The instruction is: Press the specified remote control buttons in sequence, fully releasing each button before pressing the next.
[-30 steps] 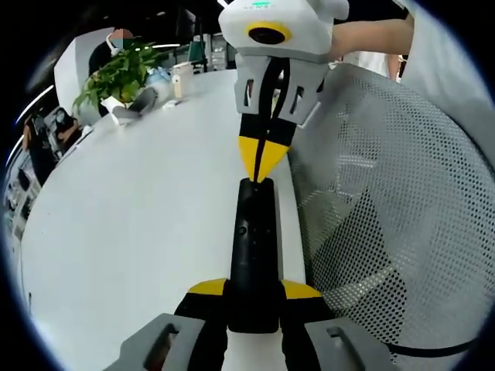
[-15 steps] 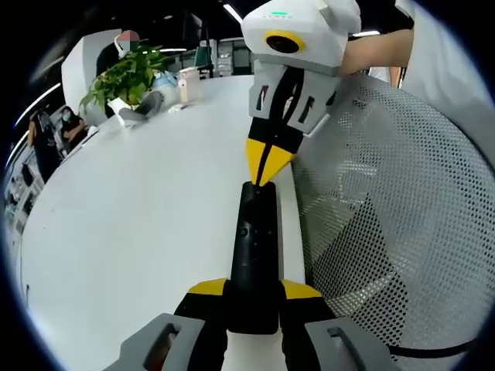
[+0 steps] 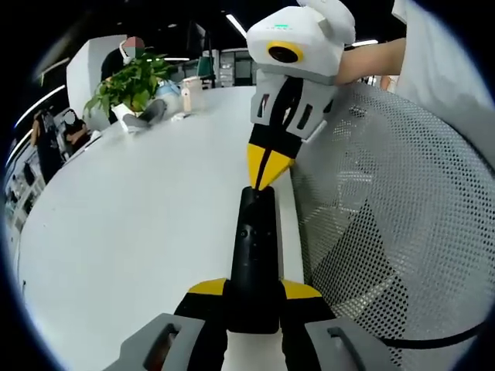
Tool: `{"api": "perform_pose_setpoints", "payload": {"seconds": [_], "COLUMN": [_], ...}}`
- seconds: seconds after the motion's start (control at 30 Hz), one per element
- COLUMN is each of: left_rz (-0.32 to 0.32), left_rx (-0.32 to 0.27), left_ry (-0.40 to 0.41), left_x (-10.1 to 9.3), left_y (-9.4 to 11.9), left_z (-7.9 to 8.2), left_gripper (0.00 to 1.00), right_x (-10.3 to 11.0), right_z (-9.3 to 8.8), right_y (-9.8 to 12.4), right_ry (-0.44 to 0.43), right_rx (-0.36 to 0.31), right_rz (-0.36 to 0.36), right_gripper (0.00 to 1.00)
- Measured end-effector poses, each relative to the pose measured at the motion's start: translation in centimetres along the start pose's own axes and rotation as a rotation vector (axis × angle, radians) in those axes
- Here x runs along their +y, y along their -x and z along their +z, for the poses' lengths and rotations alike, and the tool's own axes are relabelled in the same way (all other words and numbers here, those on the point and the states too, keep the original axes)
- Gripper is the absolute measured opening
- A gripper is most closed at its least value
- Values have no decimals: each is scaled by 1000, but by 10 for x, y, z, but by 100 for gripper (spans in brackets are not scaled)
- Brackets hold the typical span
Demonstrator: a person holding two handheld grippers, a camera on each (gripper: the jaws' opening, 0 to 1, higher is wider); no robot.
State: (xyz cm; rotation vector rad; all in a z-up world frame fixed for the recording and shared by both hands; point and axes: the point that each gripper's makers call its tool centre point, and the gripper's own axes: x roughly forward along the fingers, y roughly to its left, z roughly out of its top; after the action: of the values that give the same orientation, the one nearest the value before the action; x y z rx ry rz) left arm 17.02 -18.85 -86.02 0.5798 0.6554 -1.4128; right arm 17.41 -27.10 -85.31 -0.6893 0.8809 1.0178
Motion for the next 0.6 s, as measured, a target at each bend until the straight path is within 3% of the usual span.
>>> {"api": "perform_pose_setpoints", "payload": {"seconds": [0.27, 0.47, 0.6], "left_rz": [13, 13, 17], "left_rx": [-54, -61, -70], "left_ry": [19, 19, 25], "left_x": [0, 0, -1], "left_y": [1, 0, 0], "left_z": [0, 1, 1], "left_gripper": [24, 24, 24], "right_x": [0, 0, 3], "right_z": [0, 0, 3], "right_y": [0, 0, 1], "right_ry": [-8, -14, -80], "right_rx": [-6, -9, -22], "right_rz": [8, 14, 53], "right_gripper": [0, 0, 0]}}
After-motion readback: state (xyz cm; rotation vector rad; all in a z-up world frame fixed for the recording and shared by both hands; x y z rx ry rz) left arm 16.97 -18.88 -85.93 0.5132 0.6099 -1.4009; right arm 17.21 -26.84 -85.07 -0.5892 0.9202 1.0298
